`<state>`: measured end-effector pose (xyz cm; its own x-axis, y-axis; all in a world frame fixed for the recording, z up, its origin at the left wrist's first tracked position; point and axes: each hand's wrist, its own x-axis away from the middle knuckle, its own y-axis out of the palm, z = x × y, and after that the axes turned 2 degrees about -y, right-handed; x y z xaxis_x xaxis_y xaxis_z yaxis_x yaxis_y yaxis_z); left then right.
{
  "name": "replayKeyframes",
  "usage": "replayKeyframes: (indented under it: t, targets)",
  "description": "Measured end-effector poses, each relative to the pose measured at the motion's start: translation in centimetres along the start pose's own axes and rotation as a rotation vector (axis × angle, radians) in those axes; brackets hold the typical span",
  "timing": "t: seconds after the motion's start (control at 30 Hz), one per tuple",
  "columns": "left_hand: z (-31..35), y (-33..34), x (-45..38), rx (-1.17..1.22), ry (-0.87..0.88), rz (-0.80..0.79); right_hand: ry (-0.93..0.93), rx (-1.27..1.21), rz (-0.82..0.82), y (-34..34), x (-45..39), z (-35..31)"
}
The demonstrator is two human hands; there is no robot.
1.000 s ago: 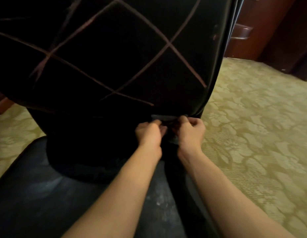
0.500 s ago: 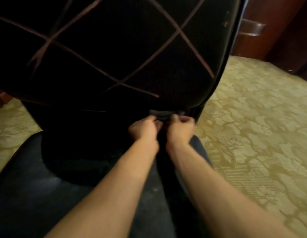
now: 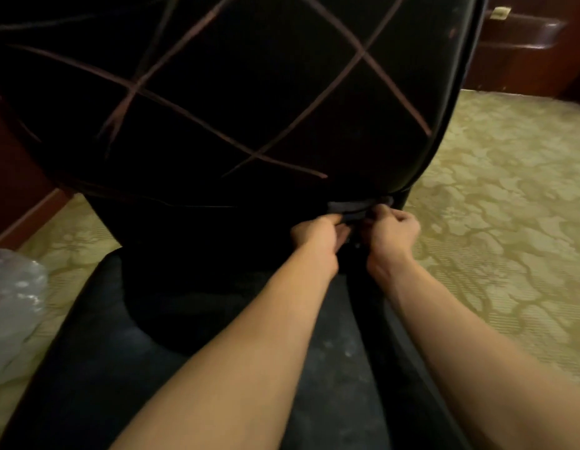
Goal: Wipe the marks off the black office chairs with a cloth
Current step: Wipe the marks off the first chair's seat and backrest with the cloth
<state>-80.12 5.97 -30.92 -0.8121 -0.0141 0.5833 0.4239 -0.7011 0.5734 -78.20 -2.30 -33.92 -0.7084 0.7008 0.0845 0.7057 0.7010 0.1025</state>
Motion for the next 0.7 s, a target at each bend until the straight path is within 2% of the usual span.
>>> replayKeyframes:
  t: [0.13, 0.33, 0.43, 0.53, 0.63, 0.7]
  targets:
    - [0.4, -0.4, 0.8, 0.037, 0.043, 0.047, 0.050, -0.046, 0.034, 1.0, 0.6, 0.6]
    - [5.7, -5.8, 0.7, 0.144, 0.172, 0.141, 0.127, -0.120, -0.007, 6.7, 7.0, 1.2]
    - [9.5, -9.8, 0.5, 0.166, 0.251, 0.223, 0.180, -0.116, -0.074, 11.1, 11.2, 2.0]
    - [12.9, -14.4, 0.5, 0.208, 0.317, 0.311, 0.271, -0.121, -0.217, 14.3, 15.5, 3.1]
    - [14.1, -16.9, 1.2, 0.217, 0.334, 0.341, 0.339, -0.128, -0.324, 15.1, 17.5, 3.5]
    - [13.6, -16.7, 1.0, 0.208, 0.315, 0.334, 0.297, -0.109, -0.332, 14.4, 17.0, 3.1]
